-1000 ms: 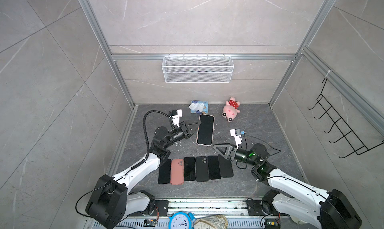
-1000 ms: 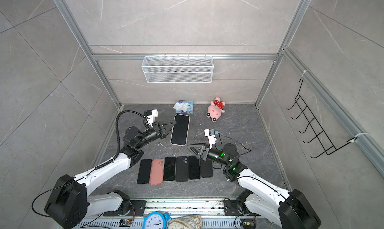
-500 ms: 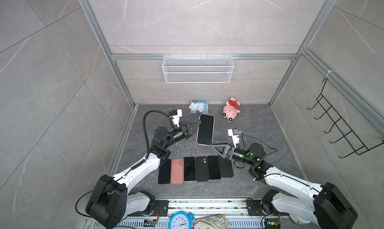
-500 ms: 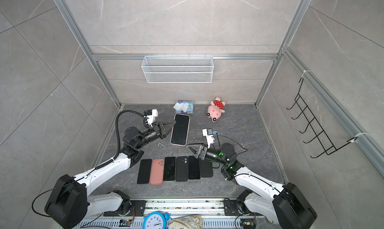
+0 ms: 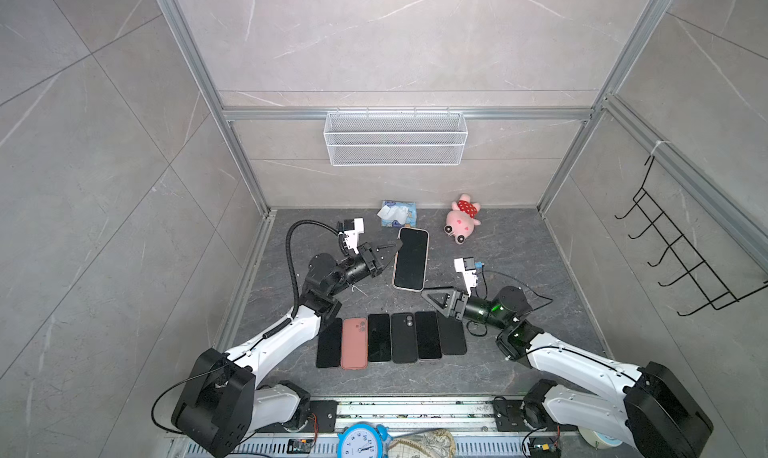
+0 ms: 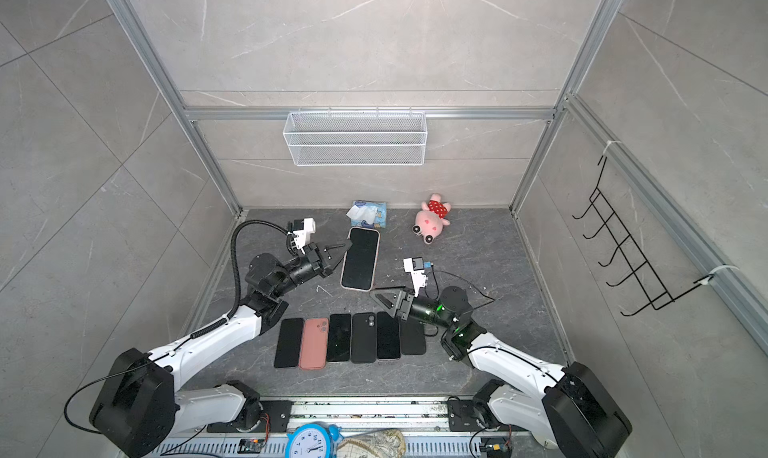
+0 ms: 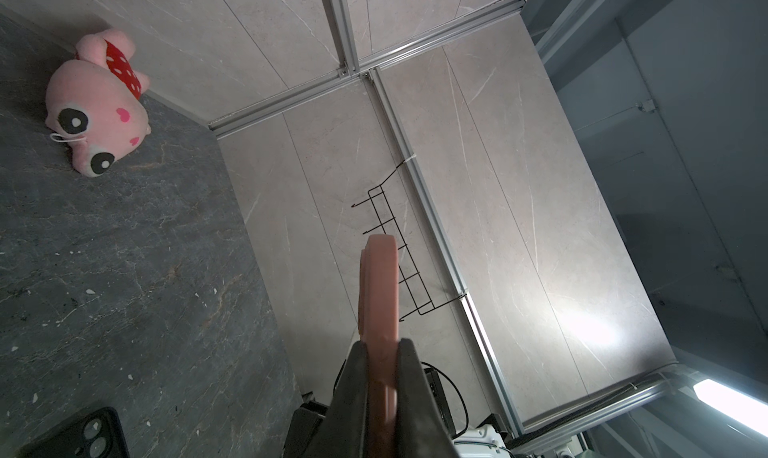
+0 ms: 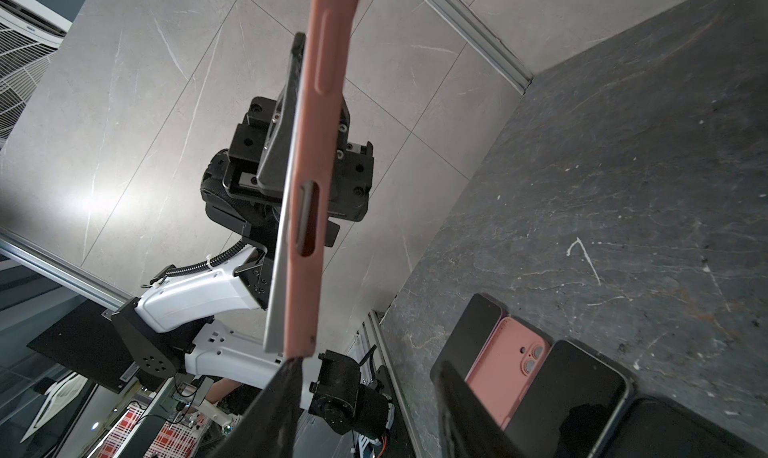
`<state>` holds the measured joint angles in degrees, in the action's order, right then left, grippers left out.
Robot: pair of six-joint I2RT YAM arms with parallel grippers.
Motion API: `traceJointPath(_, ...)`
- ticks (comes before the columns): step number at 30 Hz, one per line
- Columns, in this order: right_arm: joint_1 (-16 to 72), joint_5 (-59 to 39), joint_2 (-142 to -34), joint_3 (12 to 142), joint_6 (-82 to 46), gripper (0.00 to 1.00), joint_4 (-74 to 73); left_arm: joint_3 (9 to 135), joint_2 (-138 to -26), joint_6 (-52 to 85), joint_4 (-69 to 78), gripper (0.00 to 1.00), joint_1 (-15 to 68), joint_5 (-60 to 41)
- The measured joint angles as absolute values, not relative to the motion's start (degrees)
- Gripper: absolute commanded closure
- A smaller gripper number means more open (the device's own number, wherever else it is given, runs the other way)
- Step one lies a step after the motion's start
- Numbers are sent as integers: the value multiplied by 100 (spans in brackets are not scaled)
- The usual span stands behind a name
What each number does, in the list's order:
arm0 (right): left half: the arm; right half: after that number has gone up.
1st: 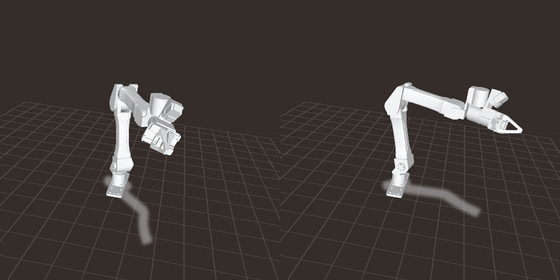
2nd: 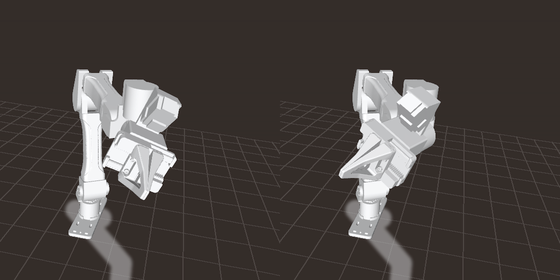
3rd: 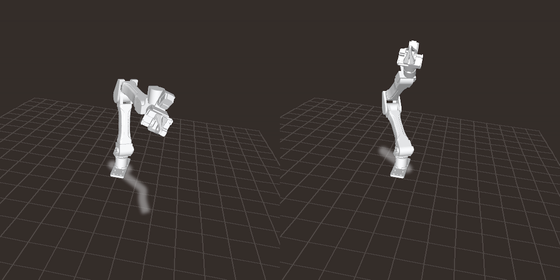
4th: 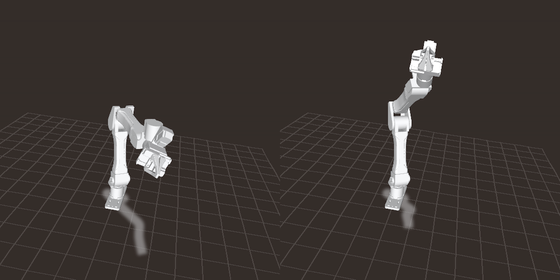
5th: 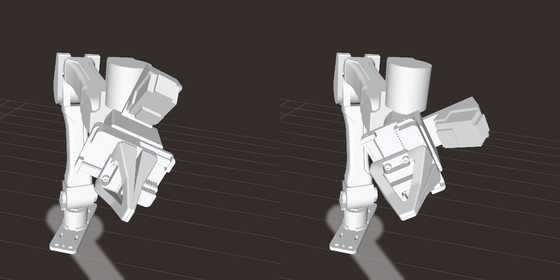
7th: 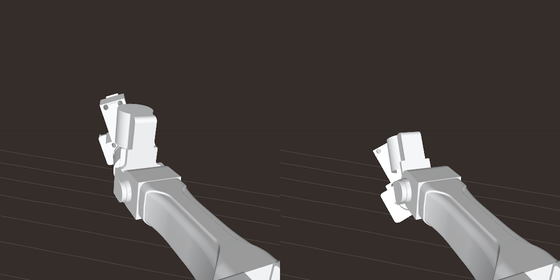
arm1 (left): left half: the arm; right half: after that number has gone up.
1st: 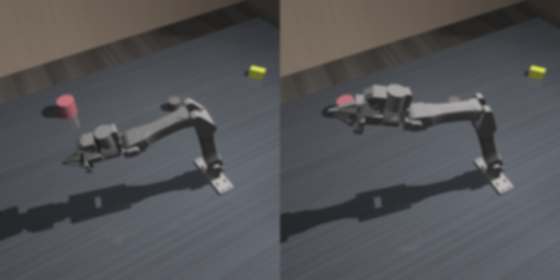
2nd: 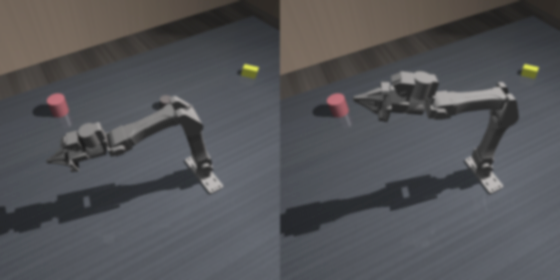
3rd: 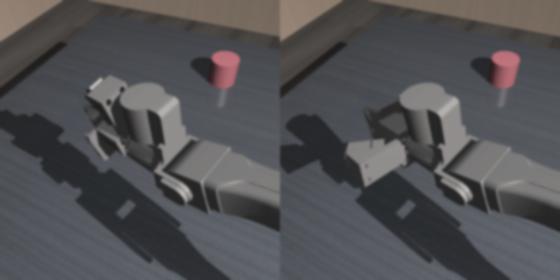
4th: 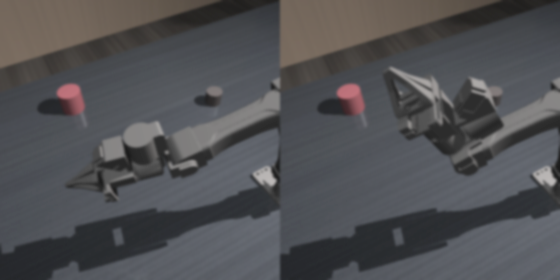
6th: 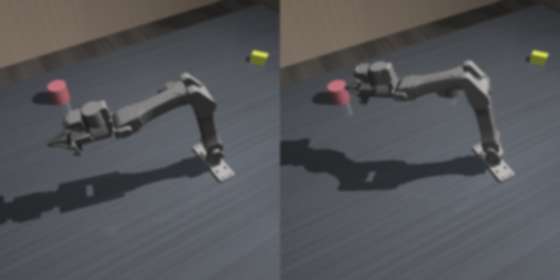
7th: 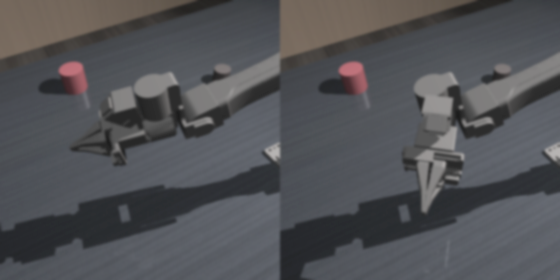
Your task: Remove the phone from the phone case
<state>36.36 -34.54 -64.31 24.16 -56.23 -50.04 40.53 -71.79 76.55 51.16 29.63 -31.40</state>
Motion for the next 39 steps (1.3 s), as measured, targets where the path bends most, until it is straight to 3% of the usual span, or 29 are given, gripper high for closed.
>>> traceJointPath(39, 3697, -3518, -6639, 2600, -5714, 48, -5172, 3970, -7205, 7655, 5188, 100, 3002, -3009)
